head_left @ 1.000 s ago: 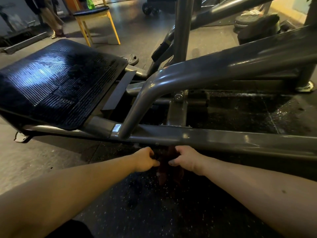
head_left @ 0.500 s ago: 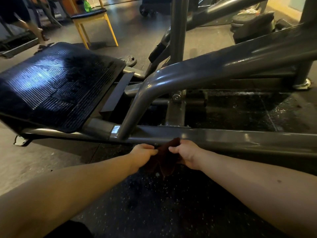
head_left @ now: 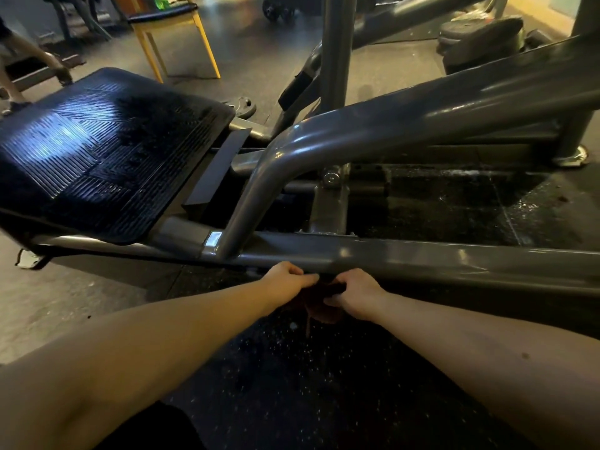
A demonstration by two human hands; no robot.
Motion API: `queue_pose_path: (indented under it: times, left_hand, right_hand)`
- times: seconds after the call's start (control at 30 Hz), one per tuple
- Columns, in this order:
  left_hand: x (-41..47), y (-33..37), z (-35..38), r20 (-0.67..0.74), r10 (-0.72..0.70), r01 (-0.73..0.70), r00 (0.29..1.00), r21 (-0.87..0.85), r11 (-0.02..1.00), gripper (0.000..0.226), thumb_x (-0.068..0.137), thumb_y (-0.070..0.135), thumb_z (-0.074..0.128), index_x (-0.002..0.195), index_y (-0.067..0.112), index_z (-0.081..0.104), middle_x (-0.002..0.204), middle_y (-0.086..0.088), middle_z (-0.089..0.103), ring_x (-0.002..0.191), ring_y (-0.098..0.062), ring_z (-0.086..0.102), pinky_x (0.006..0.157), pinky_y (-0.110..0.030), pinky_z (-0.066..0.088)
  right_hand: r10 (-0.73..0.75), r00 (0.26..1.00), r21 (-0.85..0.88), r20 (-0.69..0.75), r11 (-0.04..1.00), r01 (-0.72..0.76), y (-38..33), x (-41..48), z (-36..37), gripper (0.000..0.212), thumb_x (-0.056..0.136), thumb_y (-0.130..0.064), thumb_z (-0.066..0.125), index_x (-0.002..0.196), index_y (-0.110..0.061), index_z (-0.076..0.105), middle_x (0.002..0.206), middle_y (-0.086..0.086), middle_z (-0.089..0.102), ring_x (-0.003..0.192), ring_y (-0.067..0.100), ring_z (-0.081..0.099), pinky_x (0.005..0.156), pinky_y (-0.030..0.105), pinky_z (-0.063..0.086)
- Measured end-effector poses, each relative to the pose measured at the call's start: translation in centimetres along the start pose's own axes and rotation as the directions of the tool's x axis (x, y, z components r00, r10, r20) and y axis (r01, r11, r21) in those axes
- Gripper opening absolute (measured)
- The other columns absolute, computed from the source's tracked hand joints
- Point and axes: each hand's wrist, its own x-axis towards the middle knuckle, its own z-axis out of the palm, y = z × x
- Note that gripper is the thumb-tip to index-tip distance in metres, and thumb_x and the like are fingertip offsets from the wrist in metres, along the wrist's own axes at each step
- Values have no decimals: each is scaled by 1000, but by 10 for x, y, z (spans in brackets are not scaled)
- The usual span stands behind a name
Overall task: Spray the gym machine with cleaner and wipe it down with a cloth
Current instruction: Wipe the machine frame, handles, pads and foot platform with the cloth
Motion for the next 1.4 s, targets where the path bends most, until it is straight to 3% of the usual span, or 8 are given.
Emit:
queue_pose_path:
  times: [0.27,0.47,0.57,0.67,0.77,1.1,1.27,1.4]
  left_hand:
    - [34,16,27,-5,45,-45,999,65,997,35,96,43,69,119,18,61,107,-3,68,91,-17,66,78,-31,54]
    - [86,28,24,-146,196,-75,970,586,807,62,99,44,63,148,12,45,150,-11,44,139,-33,40,110,-49,45]
    - [108,21,25,-192,157,-2,969,628,778,72,98,49,63,154,12,38,162,-12,30,148,-36,28,117,-52,37]
    - [121,7,26,-180,90,51,980,657,753,86,95,57,63,162,18,24,170,-12,15,155,-39,15,125,-56,21]
    - [125,-6,25,-190,146,25,971,686,727,87,93,63,61,161,22,25,169,-11,17,154,-40,17,123,-58,24]
    - [127,-13,24,-230,180,23,956,673,740,83,90,67,63,157,27,35,164,-7,25,148,-41,21,117,-56,36]
    - [126,-13,23,-203,203,-19,958,661,750,86,90,67,62,158,24,33,163,-8,26,148,-41,22,119,-57,32]
    - [126,-13,24,-200,207,-19,958,674,739,87,90,68,60,159,23,32,163,-10,25,148,-41,23,121,-58,29]
  right_hand:
    - [95,990,406,-101,913,-46,36,9,-33,15,86,-22,77,98,-15,72,93,10,76,84,24,74,80,38,62]
    - [-1,848,160,-531,982,102,51,34,-71,16,98,-19,64,107,-16,52,91,1,63,80,18,63,59,24,44]
    - [-45,849,-42,-526,999,27,59,56,-69,31,101,-21,61,130,-21,49,121,5,65,114,27,64,91,41,55]
    - [-18,964,-305,-266,950,-66,68,78,-51,55,108,-30,47,160,-23,31,170,1,21,158,24,15,129,44,14]
    - [-115,973,-449,-201,894,13,64,96,-37,56,112,-36,34,165,-24,19,173,-3,3,160,18,-3,130,41,-2]
    - [-346,938,-499,13,811,306,-2,155,1,56,110,-39,42,163,-26,28,173,-7,7,159,13,2,128,33,2]
    - [-284,935,-497,-212,855,147,67,123,-44,55,108,-40,47,159,-23,37,170,-2,23,157,18,19,125,28,7]
    - [-56,900,-409,-433,902,-140,132,97,-99,54,109,-44,39,157,-20,41,166,7,35,154,27,27,127,44,21]
